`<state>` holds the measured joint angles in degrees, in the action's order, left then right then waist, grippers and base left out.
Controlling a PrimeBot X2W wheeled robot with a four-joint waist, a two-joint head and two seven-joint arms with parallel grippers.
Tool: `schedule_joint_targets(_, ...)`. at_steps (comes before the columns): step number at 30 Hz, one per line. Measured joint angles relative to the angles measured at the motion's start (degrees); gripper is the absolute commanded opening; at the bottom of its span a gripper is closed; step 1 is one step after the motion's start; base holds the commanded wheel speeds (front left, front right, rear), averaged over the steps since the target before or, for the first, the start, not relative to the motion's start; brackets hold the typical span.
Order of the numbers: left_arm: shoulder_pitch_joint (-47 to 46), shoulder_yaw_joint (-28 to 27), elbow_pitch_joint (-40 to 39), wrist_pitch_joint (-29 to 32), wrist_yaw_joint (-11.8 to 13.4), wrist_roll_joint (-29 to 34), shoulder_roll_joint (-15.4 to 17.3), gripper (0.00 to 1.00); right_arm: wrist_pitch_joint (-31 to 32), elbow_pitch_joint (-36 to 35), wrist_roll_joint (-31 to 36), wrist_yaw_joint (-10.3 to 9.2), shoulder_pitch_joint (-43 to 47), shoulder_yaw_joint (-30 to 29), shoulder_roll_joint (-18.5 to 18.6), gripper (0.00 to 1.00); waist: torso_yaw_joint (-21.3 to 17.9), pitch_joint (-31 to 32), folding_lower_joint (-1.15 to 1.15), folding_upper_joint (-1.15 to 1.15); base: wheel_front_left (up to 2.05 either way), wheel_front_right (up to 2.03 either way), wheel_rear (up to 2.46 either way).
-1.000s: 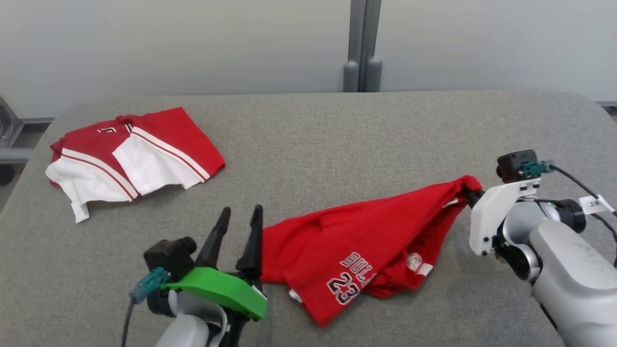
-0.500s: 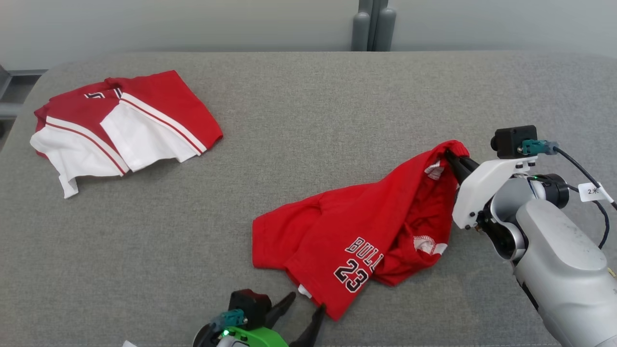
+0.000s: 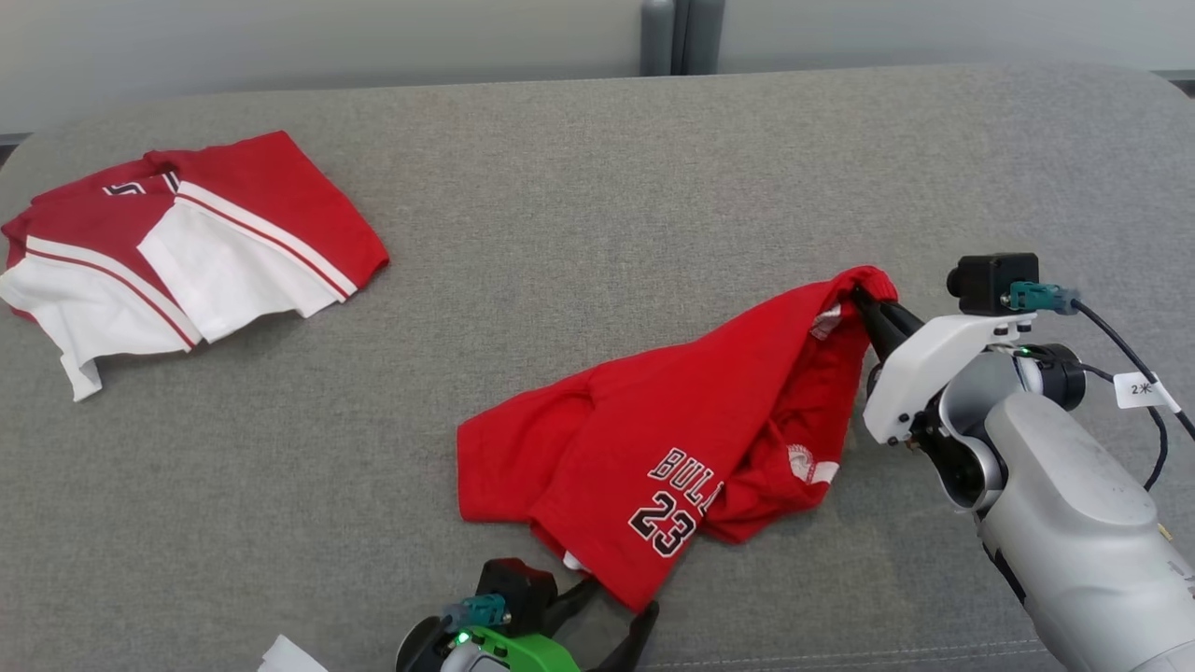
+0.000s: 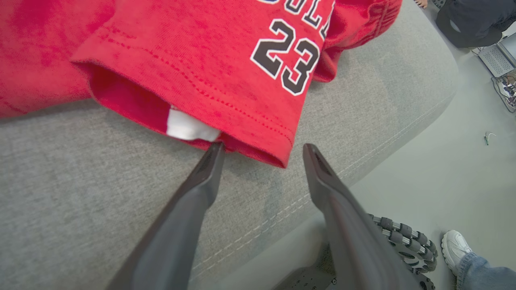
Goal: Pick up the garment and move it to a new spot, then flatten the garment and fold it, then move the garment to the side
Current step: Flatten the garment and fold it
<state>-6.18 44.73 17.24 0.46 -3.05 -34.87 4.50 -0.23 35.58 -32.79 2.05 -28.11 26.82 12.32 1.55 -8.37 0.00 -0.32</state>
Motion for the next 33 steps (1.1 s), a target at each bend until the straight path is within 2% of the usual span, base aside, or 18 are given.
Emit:
schedule_joint_targets(7,-1.03,1.92,1.0,-0.11,-1.0,0.93,-0.21,1.0,-1.35,1.62,-0.15,0.45,-0.63,-0.16,-0.54,0.0,-1.13,-0.55,0.0,0.0,0.0,0.0,0.0)
schedule_joint_targets(10,-2.88,1.59,0.8,-2.03,-1.0,1.38,-0.41,1.0,-1.86,2.23,-0.16,0.47,-0.73,-0.19,-0.73,0.0,-1.28,-0.69,0.0,0.0,0.0,0.0,0.0)
schedule_joint_targets(11,-3.48,1.41,0.66,-2.8,-1.0,1.4,-0.53,0.76,-2.14,2.47,-0.16,0.48,-0.74,-0.19,-0.88,0.0,-1.32,-0.73,0.0,0.0,0.0,0.0,0.0)
schedule_joint_targets(12,-3.96,1.2,0.45,-3.64,-1.0,1.53,-0.6,0.45,-2.35,2.7,-0.19,0.58,-0.76,-0.19,-1.08,0.0,-1.37,-0.76,0.0,0.0,0.0,0.0,0.0)
schedule_joint_targets(13,-4.39,1.07,0.37,-4.14,-1.0,1.67,-0.68,0.0,-2.43,2.91,-0.26,0.69,-0.77,-0.19,-1.22,0.0,-1.41,-0.79,0.0,0.0,0.0,0.0,0.0)
schedule_joint_targets(17,-4.69,0.62,0.42,-5.54,-1.01,2.31,-0.89,0.0,-3.27,3.85,-0.75,0.96,-0.8,-0.25,-1.37,0.0,-1.46,-0.81,0.0,0.0,0.0,0.0,0.0)
schedule_joint_targets(23,-7.41,-3.12,-3.37,-7.25,-1.1,1.52,-0.88,0.0,-4.28,5.27,-1.16,1.51,-0.8,-0.48,-1.3,0.0,-1.12,-0.59,0.0,0.0,0.0,0.0,0.0)
schedule_joint_targets(29,-13.21,-8.75,-5.79,-7.64,-0.8,1.45,2.26,0.0,-4.16,6.81,-0.8,2.99,-0.65,2.32,-1.1,0.0,-0.65,-0.24,0.0,0.0,0.0,0.0,0.0)
schedule_joint_targets(33,-14.89,-11.15,-3.05,-4.78,-0.41,-1.21,2.69,0.0,-3.41,7.53,-0.31,3.52,-0.63,4.44,-1.71,0.0,-0.8,-0.11,0.0,0.0,0.0,0.0,0.0)
